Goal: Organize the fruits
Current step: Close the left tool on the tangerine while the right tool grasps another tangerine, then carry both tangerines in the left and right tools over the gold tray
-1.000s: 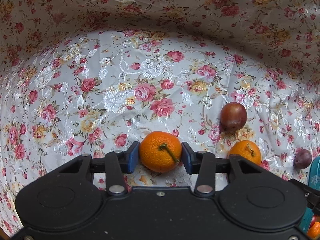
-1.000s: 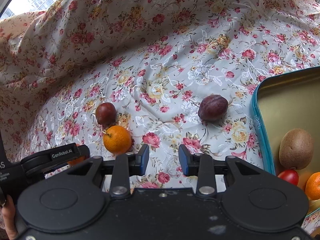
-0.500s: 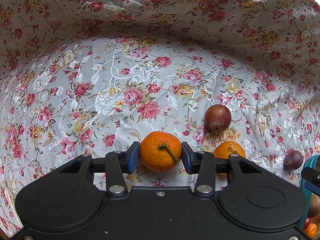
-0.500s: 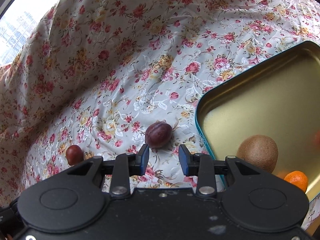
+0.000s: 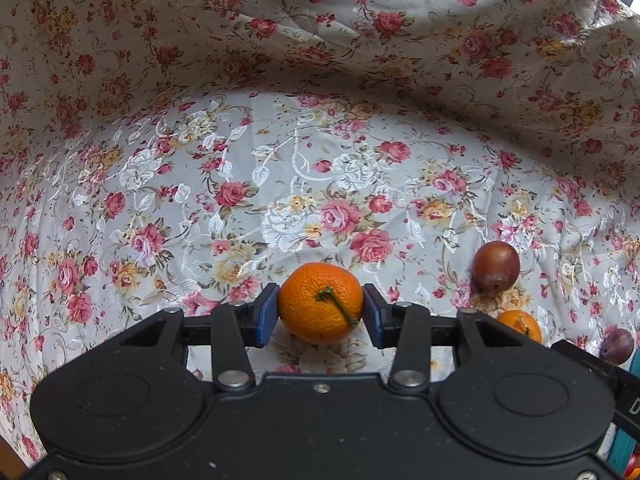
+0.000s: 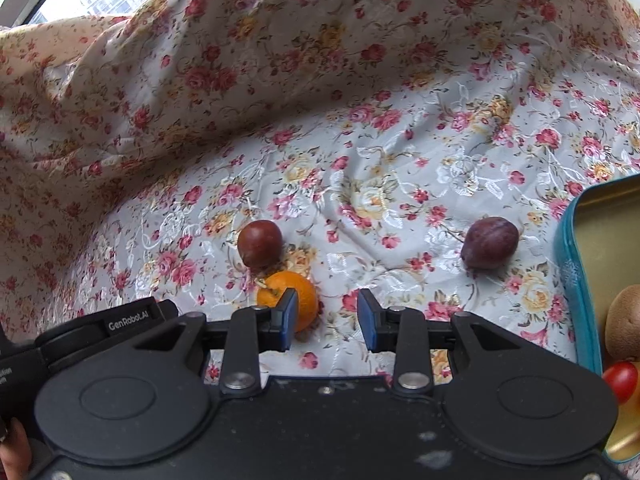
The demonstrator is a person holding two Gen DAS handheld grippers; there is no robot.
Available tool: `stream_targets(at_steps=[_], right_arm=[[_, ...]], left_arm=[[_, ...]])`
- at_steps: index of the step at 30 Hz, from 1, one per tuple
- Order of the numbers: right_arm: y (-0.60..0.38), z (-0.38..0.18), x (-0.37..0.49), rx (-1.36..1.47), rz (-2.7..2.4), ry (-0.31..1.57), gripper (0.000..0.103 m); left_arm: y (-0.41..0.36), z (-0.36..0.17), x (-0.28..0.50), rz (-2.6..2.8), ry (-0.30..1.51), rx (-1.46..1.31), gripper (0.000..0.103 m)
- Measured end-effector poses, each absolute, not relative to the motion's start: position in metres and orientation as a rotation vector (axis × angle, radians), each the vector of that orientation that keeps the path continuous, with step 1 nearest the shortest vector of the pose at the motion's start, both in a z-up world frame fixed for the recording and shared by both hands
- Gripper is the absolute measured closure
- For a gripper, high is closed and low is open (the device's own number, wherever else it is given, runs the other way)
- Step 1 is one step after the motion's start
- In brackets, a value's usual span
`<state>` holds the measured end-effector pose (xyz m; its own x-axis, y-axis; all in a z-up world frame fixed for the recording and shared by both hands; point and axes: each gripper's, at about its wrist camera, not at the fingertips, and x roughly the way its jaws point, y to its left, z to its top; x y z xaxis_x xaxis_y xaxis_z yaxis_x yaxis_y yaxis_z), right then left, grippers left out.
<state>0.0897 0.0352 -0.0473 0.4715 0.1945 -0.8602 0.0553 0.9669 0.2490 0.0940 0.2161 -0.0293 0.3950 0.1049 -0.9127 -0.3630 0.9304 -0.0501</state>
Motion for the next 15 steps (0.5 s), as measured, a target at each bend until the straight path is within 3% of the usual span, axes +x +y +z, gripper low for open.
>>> stream_targets(at_steps=[15], right_arm=[[0.074,-0.074,0.115,0.321,0.091,1.109,0.064]], left_arm=[[0.252,-0.034,0.087,0.321,1.138,-0.311,0.052]])
